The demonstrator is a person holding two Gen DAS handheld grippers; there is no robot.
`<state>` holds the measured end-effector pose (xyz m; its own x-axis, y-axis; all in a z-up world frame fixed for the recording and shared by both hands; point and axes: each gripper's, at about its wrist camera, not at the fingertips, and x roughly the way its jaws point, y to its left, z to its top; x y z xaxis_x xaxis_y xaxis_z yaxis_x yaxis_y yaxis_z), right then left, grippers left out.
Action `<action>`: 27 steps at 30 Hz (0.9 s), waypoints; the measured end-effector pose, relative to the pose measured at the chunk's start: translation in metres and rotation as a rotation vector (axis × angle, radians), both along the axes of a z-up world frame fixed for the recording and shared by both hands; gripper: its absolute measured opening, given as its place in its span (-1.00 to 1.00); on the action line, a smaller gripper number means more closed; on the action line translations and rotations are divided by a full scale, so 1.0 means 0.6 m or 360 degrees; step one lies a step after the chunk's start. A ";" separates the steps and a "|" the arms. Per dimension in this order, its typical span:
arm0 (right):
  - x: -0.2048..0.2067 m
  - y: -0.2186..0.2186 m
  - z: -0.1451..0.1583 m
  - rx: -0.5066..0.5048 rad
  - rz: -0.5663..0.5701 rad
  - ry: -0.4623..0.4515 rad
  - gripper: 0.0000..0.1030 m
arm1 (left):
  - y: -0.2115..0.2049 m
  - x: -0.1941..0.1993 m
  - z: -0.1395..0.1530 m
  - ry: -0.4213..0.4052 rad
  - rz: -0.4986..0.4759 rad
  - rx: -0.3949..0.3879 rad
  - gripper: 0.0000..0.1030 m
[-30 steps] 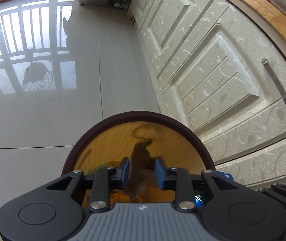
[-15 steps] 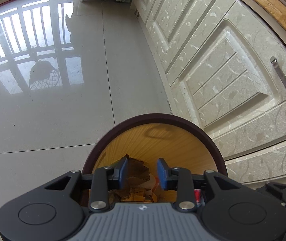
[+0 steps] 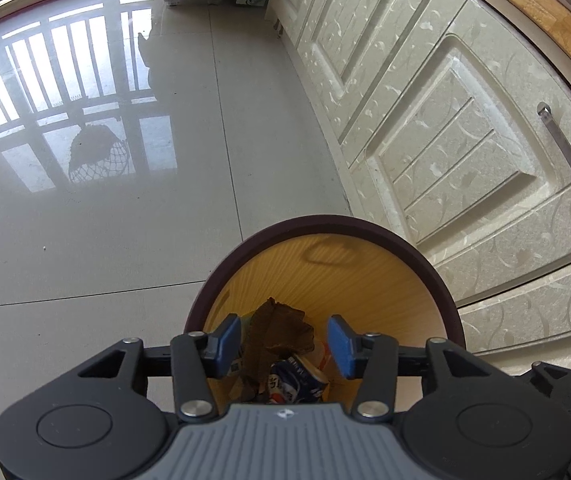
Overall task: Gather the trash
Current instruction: 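Open both tools to drop the can and cardboard into the wastebasket, then move both open tools up from the wastebasket back to the bench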
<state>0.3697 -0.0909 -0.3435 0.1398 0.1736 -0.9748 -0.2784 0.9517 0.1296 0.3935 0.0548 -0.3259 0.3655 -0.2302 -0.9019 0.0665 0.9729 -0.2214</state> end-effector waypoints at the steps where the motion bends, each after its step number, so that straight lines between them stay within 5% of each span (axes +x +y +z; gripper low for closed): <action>1: -0.001 0.000 0.002 -0.0011 0.0006 -0.0015 0.94 | 0.000 -0.002 0.001 0.0001 0.0002 0.0003 0.00; 8: -0.005 -0.015 0.016 -0.0036 -0.0040 -0.0083 0.98 | 0.007 -0.016 0.000 0.0040 0.0001 0.0051 0.08; 17: -0.015 -0.022 0.031 -0.0063 -0.0067 -0.0144 0.99 | 0.021 -0.037 0.003 0.0073 0.0024 0.0137 0.89; 27: -0.031 -0.037 0.046 -0.0079 -0.0094 -0.0206 0.99 | 0.039 -0.077 -0.003 0.0128 0.0016 0.0230 1.00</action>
